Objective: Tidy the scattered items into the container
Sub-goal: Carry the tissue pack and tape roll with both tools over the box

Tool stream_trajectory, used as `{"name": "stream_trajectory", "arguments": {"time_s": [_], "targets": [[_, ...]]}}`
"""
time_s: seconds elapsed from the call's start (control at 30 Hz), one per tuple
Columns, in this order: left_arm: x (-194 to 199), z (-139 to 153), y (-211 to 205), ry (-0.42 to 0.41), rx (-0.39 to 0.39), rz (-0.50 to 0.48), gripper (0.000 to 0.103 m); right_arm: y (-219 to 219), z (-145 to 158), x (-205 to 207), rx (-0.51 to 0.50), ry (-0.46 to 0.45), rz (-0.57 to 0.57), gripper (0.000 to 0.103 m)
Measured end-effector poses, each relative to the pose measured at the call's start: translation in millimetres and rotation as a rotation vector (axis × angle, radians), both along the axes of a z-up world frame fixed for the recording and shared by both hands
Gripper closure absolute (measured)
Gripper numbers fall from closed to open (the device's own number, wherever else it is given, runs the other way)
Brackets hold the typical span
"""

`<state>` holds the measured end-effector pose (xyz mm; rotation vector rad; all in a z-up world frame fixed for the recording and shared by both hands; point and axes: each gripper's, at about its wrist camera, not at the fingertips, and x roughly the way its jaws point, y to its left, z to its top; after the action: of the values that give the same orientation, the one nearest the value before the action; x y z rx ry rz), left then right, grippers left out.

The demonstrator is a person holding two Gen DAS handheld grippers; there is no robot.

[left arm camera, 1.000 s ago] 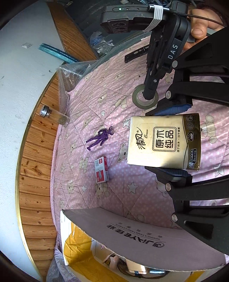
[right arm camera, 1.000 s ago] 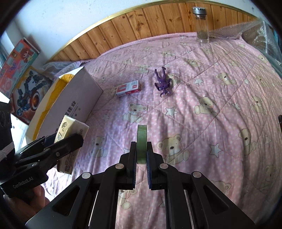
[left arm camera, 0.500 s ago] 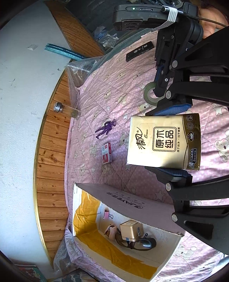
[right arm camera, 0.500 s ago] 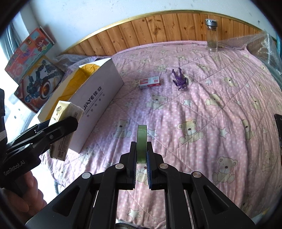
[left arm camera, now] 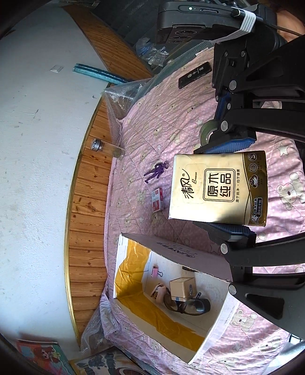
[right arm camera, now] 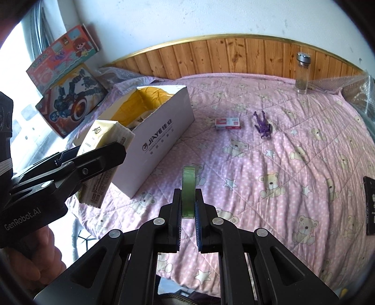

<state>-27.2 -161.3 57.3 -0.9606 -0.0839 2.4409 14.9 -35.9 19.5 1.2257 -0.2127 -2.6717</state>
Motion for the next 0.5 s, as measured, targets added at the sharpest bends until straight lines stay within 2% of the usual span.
{"name": "stream_trajectory", "arguments": {"time_s": [0.5], "targets": [[7.6, 21.8, -37.6, 0.035, 0.046, 0.069, 0.052, -35.3, 20.3, -0.2, 0.031, 0.038, 0.075, 0.092]]}}
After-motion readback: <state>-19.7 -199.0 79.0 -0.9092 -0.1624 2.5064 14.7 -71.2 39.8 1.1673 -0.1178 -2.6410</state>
